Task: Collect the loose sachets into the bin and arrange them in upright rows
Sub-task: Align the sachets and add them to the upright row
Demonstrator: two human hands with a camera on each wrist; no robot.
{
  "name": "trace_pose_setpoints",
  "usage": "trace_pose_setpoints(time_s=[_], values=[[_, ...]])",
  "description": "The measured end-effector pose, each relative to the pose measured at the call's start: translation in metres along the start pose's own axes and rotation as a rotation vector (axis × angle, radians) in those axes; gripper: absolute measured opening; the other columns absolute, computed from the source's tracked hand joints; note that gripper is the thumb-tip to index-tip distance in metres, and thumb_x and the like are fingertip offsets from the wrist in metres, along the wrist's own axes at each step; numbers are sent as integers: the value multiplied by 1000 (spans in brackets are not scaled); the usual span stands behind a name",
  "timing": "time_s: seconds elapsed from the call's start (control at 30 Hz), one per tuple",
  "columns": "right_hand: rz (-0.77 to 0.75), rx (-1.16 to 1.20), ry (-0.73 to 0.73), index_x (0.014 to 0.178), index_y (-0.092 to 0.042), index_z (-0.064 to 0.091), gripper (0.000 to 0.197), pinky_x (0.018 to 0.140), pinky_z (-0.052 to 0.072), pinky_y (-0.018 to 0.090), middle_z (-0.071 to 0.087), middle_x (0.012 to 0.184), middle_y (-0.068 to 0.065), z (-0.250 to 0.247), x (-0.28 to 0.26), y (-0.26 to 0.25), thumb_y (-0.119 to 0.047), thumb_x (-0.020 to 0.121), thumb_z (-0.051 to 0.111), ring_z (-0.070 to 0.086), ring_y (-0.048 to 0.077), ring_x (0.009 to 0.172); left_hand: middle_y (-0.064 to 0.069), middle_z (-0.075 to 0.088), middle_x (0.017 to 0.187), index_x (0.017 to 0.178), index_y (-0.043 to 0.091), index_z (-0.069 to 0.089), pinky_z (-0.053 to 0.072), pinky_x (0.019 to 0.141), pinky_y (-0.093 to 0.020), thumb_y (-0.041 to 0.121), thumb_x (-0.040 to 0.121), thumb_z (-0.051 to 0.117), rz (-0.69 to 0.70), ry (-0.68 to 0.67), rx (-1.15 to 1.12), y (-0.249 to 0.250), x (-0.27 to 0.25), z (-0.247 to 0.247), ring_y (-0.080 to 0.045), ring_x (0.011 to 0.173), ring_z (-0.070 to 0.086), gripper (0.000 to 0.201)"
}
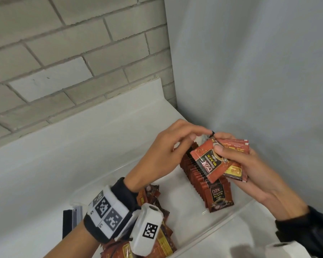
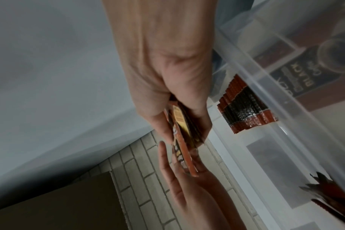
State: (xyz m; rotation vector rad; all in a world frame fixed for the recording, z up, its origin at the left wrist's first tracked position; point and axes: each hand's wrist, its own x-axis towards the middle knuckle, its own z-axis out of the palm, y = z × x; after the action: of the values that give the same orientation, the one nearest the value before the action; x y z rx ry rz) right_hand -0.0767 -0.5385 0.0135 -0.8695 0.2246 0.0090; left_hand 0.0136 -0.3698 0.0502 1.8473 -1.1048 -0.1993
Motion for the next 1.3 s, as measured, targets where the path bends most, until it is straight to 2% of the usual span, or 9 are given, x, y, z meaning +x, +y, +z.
trace_pose_setpoints(time_s=[0.17,0.33,0.43,0.53,0.67,0.93,1.03,1.17,1.3], values=[[-58,26,65,101,-18,64,37,56,57,27,72,89,10,2,-2,-2,-8,67,69,71,21,73,7,67,90,122,25,46,53,77,-27,38,89,62,-219,-40,-325,11,-5,1,-9,86,66,38],[-95,21,52,100,-19,64,49,57,57,29,71,91,13,3,-5,-2,-8,54,75,71,25,77,5,64,97,111,23,55,55,75,-25,6,81,73,-249,-70,-340,10,-6,5,-11,88,67,38],[-123,54,48,103,-20,59,42,63,59,31,71,92,12,3,-5,-1,-4,65,66,71,25,82,-1,69,103,104,13,67,57,79,-32,2,84,68,-246,-64,-327,11,-6,2,-20,91,68,22],[-212,232,79,98,-20,61,41,69,57,28,64,84,6,0,-3,0,-18,62,81,67,15,74,-9,70,107,109,5,69,56,83,-44,2,87,65,-230,-120,-301,12,-5,-4,-23,91,68,22],[-290,379,140,91,-19,62,34,89,53,30,60,82,4,-4,-2,-1,-28,65,82,62,15,77,-8,68,106,112,7,71,52,87,-46,1,88,63,-160,-331,-179,9,-5,0,-20,98,65,26],[-292,353,207,88,-19,60,10,89,53,28,59,80,3,2,-5,-2,-27,82,61,61,13,76,-14,58,95,113,5,70,31,75,-3,4,85,66,179,-609,227,-11,-2,43,-1,79,38,29],[-292,352,202,88,-20,61,14,86,53,28,60,80,3,0,-5,-1,-29,79,65,61,13,76,-18,53,95,113,0,69,28,72,-8,-1,84,65,242,-665,300,-19,-5,54,-4,83,32,29],[-281,351,208,87,-20,63,15,85,53,28,62,80,3,0,-5,-1,-31,77,66,63,13,75,-19,53,95,109,0,70,38,77,-26,-1,84,62,298,-666,402,-21,-10,65,-26,89,49,26],[-276,350,215,89,-19,62,16,83,54,28,62,79,4,0,-6,-1,-31,78,65,63,13,75,-17,51,90,101,0,73,35,71,-25,-2,81,65,350,-639,450,-24,-13,70,-27,86,49,21]])
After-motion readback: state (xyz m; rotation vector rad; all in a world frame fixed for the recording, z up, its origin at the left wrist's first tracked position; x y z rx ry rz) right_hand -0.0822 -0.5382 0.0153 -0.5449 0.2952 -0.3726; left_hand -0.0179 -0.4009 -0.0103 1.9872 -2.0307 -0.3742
